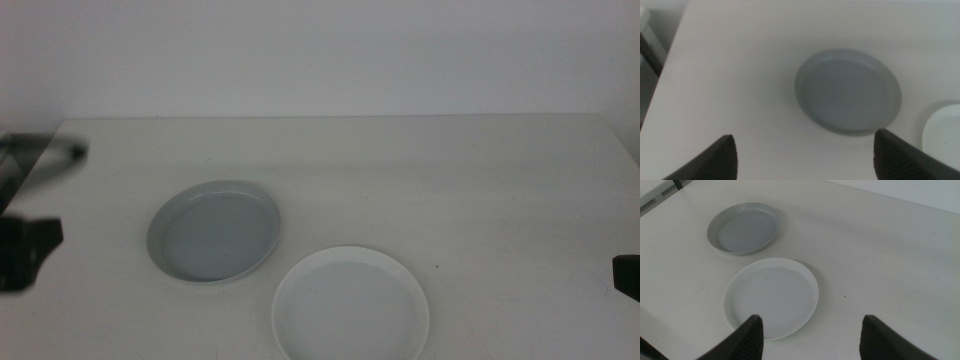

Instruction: Stack the three bowls on top of each other.

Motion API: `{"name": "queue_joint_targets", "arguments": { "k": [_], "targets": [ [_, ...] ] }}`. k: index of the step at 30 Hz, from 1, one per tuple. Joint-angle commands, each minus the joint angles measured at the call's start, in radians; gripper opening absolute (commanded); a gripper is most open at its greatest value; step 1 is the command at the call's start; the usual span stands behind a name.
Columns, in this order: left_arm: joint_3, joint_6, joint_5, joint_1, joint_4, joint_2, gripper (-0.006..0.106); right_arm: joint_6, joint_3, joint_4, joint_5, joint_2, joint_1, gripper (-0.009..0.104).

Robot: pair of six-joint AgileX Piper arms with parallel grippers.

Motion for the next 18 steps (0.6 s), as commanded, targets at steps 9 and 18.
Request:
{"name": "queue_joint_targets", "arguments": {
  "k": [9,18],
  "targets": [
    [-0.437,-0.010,0.277,0.000,-0.002,0.374,0.103,-0.005,-0.023,0.004,-0.071,0.002,-0.002,0.049],
    [-0.444,-0.026,0.125,0.000,-0.015,0.540,0.103,-0.005,-0.023,0.004,-0.071,0.002,-0.002,0.049]
  ]
}}
